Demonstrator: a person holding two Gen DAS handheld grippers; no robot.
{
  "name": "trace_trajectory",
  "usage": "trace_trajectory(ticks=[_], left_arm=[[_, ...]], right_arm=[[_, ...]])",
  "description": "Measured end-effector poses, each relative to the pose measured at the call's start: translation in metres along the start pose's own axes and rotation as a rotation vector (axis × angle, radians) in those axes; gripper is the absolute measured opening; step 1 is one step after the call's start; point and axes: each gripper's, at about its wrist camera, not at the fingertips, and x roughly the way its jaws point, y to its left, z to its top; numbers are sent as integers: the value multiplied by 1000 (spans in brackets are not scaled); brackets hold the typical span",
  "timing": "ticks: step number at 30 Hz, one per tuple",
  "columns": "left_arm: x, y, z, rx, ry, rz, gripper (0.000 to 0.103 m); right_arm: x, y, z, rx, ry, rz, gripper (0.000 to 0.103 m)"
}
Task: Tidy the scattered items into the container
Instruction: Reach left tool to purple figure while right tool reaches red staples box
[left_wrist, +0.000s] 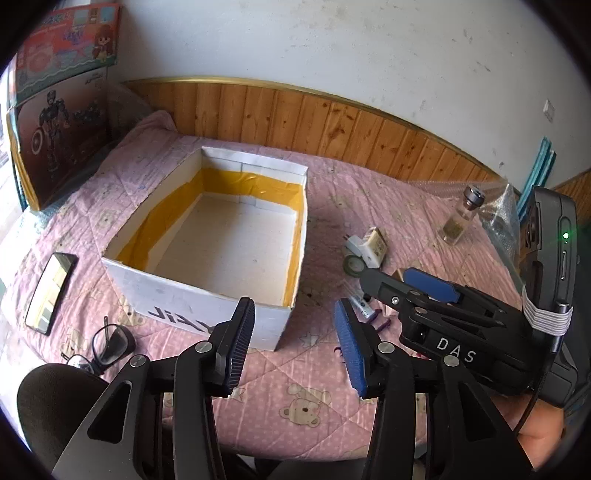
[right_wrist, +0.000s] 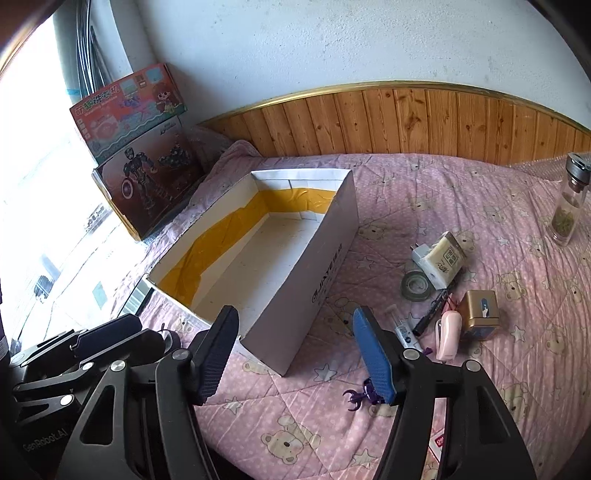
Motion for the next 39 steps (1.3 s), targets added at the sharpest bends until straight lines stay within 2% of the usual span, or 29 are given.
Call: trace_trajectory(ticks=[5,12,20,27,30,35,39], left_arm=[[4,-12,-6,24,16,-22,49],[16,-28,-15,48,53,-48,49],[43,-58,-27,106,119,-95,49],[81,-83,-33,157,181,-126,49],[103,-93,-37,192,208,-134,49],[145,-108,-48,262,265,-140,49],[174,-109,-57,267,294,-144,49]], right_arm=[[-2,-15,-8,31,-3,-6,66],[-5,-39,-23,90,35,-25,66],[-18,-88,-56,200,61,-60,66],[-25,-135,-90,320,69,-133,66],[-20,-150,-105,370,106,-152,66],[-10,-159,-117,397,166,-176,66],[6,-166,-126,412,205,-188,66]])
